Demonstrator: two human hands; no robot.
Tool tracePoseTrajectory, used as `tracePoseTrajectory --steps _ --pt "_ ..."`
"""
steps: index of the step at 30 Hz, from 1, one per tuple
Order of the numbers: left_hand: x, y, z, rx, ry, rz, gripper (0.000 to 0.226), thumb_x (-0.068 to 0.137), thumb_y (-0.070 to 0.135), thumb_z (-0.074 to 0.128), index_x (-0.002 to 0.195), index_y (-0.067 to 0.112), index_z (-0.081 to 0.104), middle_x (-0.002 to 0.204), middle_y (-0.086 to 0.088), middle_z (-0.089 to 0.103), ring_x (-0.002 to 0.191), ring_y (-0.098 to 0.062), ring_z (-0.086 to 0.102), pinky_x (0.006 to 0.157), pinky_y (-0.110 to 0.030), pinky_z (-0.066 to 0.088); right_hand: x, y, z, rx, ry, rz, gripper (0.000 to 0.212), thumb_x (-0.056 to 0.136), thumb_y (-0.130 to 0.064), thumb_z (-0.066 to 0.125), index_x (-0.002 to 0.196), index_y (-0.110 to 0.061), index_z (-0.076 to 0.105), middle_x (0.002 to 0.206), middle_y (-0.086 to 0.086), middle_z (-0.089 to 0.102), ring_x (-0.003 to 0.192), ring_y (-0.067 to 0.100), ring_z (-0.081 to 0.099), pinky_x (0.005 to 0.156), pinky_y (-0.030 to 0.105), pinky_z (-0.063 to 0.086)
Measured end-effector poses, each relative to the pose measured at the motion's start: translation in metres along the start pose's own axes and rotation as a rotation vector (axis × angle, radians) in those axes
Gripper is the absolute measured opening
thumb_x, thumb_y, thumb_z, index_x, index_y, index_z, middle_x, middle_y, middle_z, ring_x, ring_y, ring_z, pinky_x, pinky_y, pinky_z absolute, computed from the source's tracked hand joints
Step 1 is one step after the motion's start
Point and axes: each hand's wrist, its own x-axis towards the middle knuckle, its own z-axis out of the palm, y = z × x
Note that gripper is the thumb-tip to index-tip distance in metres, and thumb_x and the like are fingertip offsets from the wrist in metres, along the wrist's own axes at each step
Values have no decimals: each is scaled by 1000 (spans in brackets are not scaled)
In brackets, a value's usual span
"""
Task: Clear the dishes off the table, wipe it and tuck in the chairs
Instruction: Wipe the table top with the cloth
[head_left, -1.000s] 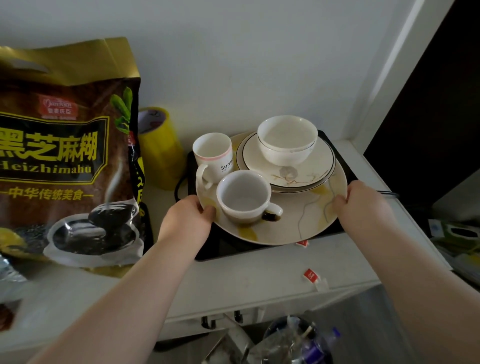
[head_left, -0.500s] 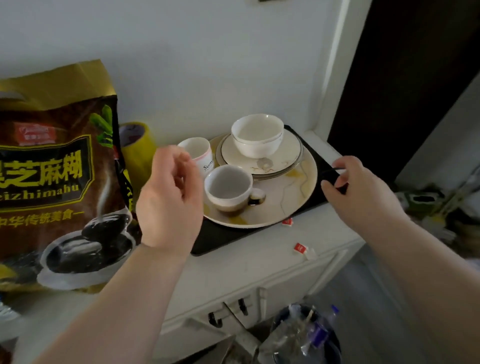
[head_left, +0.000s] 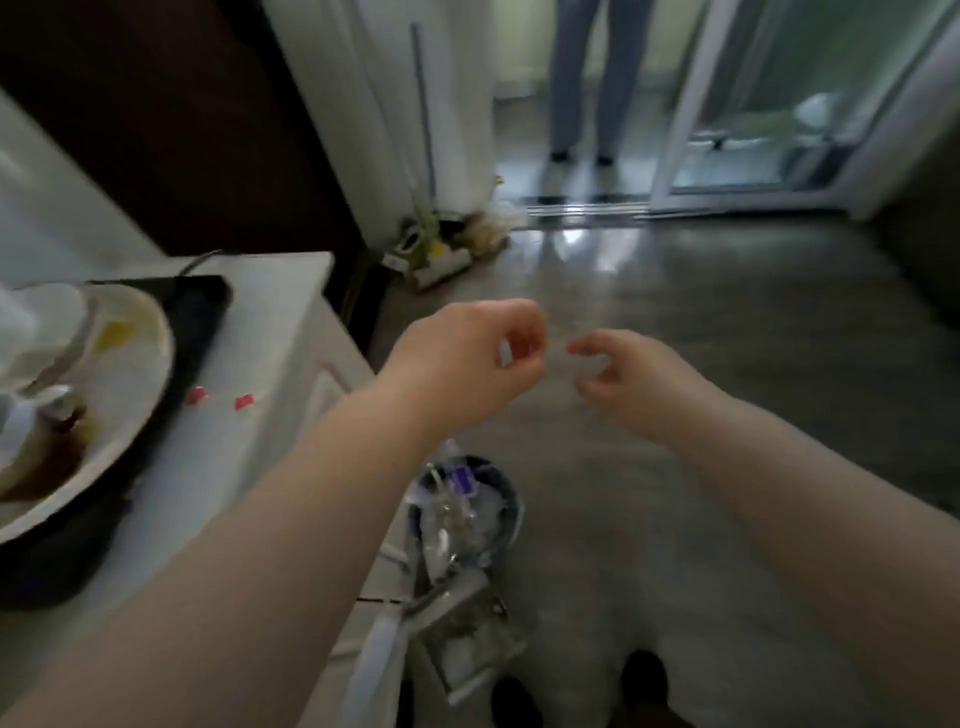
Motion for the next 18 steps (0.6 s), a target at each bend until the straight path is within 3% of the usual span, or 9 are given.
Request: tracePoseTrajectory --steps 3,9,12,18 --pt "29 75 66 33 -163 149 7 82 39 59 87 34 58 73 18 55 76 -12 57 72 -29 49 -75 82 -38 35 98 200 37 84 -24 65 121 -25 62 98 -3 62 76 13 56 73 23 42" --pt "54 251 174 -34 -391 486 16 78 37 54 89 31 64 80 11 61 85 -20 63 77 -32 53 -222 211 -104 111 341 446 34 85 -26 62 119 -28 61 119 -6 58 82 13 63 81 25 46" --pt "48 378 230 -93 -476 652 14 80 28 60 92 32 66 72 16 55 81 -15 59 77 -28 51 -322 270 -151 139 537 586 34 88 -27 60 121 -32 58 117 -10 53 85 7 61 79 22 44" --pt "14 598 309 -259 -647 924 15 86 22 63 92 35 62 78 17 61 71 1 57 68 -20 46 -503 363 -231 101 867 809 39 86 -21 61 123 -30 57 108 -7 55 79 3 58 69 17 39"
